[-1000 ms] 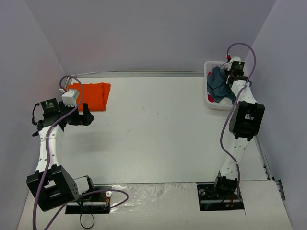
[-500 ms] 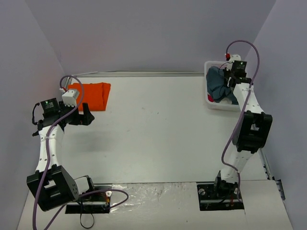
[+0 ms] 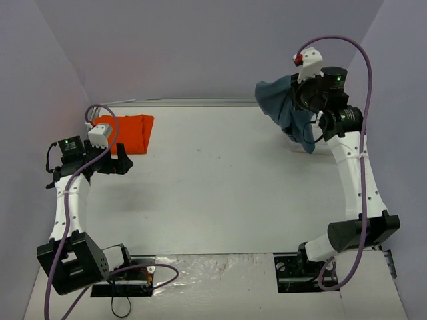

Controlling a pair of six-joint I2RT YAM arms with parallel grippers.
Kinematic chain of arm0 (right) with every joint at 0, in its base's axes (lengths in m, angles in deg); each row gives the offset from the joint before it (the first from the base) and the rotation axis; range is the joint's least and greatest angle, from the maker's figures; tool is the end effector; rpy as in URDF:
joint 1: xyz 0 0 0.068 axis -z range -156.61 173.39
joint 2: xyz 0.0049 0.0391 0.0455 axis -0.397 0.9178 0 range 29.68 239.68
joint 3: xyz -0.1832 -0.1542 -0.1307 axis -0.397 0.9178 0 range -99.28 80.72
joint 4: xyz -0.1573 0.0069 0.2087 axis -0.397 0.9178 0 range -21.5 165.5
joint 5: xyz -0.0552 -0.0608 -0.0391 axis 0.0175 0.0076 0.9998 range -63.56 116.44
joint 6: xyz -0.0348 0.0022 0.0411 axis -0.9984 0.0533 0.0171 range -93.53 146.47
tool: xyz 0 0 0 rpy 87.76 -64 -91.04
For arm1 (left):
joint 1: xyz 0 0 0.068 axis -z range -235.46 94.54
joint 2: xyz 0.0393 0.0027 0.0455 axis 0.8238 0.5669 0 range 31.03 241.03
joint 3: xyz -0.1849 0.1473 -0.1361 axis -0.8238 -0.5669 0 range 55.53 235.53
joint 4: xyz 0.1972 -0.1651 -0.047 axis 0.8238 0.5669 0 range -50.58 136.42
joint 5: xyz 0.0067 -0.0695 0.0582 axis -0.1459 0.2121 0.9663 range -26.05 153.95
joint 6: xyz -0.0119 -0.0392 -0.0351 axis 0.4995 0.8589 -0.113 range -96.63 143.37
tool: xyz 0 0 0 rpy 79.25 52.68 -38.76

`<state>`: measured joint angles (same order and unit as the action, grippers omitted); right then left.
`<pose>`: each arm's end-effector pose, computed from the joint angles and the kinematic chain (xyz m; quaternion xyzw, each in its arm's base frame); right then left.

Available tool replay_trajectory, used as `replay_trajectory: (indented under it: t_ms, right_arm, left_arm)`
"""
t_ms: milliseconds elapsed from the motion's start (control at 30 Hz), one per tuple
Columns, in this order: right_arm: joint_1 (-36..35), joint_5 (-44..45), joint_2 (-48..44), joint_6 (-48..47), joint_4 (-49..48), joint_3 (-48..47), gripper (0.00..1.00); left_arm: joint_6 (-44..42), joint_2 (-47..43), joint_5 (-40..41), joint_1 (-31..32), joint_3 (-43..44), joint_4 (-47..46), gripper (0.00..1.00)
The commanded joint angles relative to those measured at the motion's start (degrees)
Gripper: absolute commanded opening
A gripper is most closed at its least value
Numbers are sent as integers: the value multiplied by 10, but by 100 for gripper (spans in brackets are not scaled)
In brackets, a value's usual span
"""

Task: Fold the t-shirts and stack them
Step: Grab crumpled tshirt from bin with the right arm, then move the tshirt to the center of the board

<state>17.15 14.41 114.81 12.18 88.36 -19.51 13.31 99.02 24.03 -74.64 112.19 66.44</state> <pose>0.3242 0.0430 0.4893 -0.2002 0.7074 0.0297 0.6772 0.2460 0.0614 0.3061 0.0810 0.8552 -0.1939 0.4737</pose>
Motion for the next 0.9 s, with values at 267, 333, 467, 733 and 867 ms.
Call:
replay_trajectory:
  t_ms: [267, 333, 467, 733, 867]
  right_arm:
    - [-132, -209, -83, -134, 179, 136, 100]
    - [-132, -187, -84, -144, 187, 155, 100]
    - [-130, -149, -90, -159, 181, 186, 100]
    - [-110, -77, -60, -144, 110, 261, 100]
    - [-98, -99, -19, -150, 111, 274, 98]
  left_arm:
    - [-12, -26, -27, 3, 16, 17, 94]
    - [-12, -27, -29, 3, 16, 18, 94]
    - [-15, -26, -36, 3, 20, 25, 94]
    - [-29, -16, -60, 6, 25, 42, 94]
    - [-50, -10, -65, 25, 32, 65, 94]
